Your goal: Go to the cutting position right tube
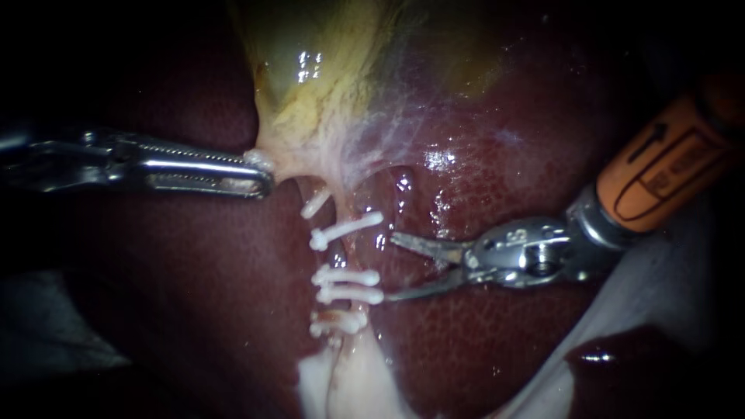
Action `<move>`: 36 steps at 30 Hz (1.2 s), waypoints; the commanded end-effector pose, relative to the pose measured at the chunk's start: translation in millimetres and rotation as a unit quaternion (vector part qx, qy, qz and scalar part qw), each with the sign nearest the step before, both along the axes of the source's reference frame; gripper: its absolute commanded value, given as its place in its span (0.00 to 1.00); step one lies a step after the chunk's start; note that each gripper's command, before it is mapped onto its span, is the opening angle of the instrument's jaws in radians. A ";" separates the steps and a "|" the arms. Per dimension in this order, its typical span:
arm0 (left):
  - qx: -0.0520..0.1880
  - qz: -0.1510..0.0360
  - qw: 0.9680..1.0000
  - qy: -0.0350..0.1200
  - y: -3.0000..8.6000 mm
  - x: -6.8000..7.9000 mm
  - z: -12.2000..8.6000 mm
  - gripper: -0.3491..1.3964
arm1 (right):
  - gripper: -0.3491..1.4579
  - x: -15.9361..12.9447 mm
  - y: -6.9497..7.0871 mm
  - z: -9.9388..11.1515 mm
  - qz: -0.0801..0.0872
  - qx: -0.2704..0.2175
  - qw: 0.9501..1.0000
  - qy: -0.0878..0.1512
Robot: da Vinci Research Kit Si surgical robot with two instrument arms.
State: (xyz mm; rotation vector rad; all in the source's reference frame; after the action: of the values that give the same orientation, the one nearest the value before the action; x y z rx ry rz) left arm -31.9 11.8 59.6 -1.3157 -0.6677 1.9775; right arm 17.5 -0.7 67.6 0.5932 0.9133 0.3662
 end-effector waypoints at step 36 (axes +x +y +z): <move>-0.001 -0.002 1.000 0.001 0.4 0.5 0.5 0.00 | 0.98 8.5 1.1 5.3 -0.025 0.151 0.982 0.109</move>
State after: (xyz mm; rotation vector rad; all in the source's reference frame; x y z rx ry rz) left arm -31.5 12.2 60.2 -1.3148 -0.6622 1.9772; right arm 26.3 0.5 72.9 0.9483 1.0664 0.4049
